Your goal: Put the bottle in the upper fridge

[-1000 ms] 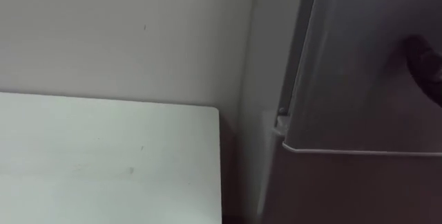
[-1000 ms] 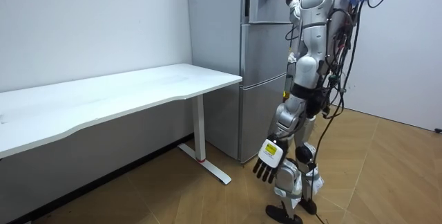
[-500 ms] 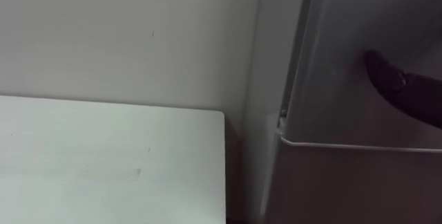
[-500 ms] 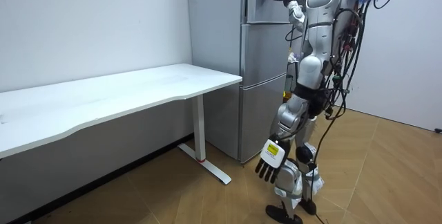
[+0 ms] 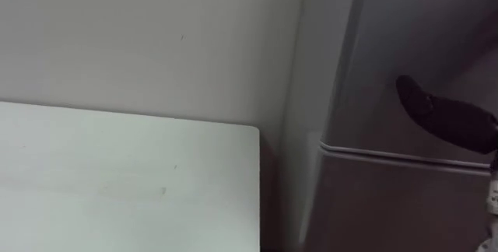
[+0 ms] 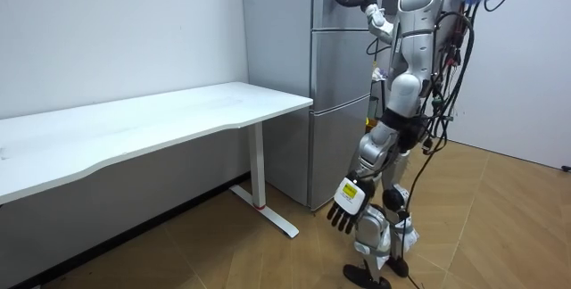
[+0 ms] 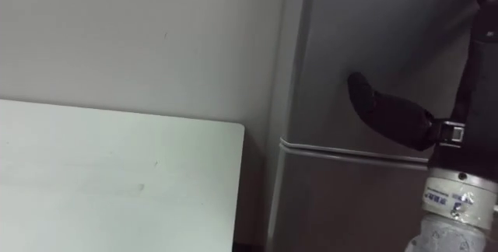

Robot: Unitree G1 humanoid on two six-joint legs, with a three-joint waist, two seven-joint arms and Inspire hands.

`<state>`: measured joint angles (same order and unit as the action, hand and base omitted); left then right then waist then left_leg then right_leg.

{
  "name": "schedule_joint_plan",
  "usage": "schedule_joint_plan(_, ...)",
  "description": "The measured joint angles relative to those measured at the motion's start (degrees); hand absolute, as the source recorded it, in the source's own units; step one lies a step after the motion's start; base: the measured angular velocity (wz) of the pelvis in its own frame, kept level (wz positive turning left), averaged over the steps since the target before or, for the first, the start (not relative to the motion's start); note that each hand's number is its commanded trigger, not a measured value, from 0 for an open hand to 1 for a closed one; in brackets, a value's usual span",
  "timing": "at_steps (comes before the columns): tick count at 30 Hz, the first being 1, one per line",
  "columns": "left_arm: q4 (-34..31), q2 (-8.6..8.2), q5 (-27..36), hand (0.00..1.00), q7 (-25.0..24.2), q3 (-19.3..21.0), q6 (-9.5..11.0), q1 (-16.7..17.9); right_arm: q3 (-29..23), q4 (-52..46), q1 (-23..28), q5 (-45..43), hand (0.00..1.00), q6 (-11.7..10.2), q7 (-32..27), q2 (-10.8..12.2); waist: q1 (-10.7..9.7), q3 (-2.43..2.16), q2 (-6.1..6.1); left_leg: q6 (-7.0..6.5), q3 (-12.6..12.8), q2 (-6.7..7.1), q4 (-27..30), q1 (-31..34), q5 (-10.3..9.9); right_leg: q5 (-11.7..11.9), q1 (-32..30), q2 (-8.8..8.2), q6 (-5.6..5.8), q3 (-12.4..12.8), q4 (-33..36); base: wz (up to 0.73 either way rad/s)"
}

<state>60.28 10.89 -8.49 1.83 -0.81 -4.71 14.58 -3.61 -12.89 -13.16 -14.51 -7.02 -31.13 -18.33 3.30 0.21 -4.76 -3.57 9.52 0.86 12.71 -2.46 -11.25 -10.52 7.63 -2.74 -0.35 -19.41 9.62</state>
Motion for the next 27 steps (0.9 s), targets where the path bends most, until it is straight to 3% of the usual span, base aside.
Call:
schedule_joint_plan(4,0.3,0.0,0.0,0.0,0.0,0.0,-0.1,0.0,0.0,3.3,0.0,-4.2,0.0,-1.1,0.0,0.0,0.0,-0.06,0.21,-0.01,-0.6,0.0,0.5,0.2,0.0,-0.1,0.0,-0.04,0.08,-0.1,0.0,0.05)
schedule_joint_plan(16,0.3,0.0,0.0,0.0,0.0,-0.1,0.0,-0.6,0.3,8.9,0.0,-4.2,0.0,-3.7,0.2,-0.3,0.3,-0.15,0.47,0.13,-1.4,0.02,1.0,1.0,0.6,-0.1,-0.7,-0.17,0.34,-1.2,0.3,0.04)
schedule_joint_plan(27,0.3,0.0,0.0,0.0,0.0,-0.1,0.0,-0.6,0.6,10.2,0.0,-4.2,0.0,-4.0,0.1,-0.4,0.2,-0.21,0.57,0.02,-1.5,0.02,1.0,1.1,0.8,0.2,-0.7,-0.19,0.29,-1.3,0.3,0.0)
